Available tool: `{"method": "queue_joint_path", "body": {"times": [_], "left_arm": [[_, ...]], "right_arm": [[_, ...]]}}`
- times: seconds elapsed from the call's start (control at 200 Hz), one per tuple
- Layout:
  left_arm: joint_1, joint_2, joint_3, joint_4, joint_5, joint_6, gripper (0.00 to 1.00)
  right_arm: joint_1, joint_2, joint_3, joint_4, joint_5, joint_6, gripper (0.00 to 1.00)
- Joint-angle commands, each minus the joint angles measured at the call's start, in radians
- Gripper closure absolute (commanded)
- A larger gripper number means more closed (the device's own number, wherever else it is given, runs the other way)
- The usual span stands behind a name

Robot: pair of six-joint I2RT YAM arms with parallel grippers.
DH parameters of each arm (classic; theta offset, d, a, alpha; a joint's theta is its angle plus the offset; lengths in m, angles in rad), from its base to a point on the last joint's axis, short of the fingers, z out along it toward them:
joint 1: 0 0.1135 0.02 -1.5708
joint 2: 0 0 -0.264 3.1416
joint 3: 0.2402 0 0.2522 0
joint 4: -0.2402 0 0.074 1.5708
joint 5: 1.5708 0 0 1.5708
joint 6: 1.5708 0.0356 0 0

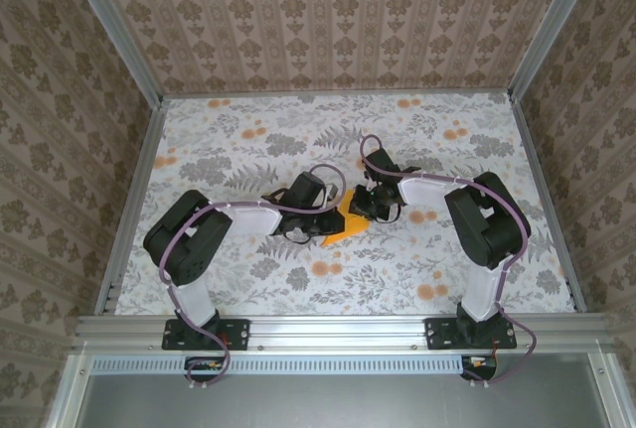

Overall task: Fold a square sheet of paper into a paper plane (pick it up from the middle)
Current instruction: Fourth fold the wing at the center of the table.

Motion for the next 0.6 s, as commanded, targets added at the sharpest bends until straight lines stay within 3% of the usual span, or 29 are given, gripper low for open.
{"method": "queue_joint_path", "body": {"times": [0.0,0.595], "left_arm": [[-0.002,0.010,0.002,-0.045,-0.031,-0.006,0.87],[0.003,0.013,-0.006,-0.093,-0.081,0.006,0.90]], "right_arm": [[-0.002,0.019,-0.016,-0.049,0.039,0.011,0.86],[-0.008,0.029,-0.028,-0.048,0.039,0.010,0.86]]}}
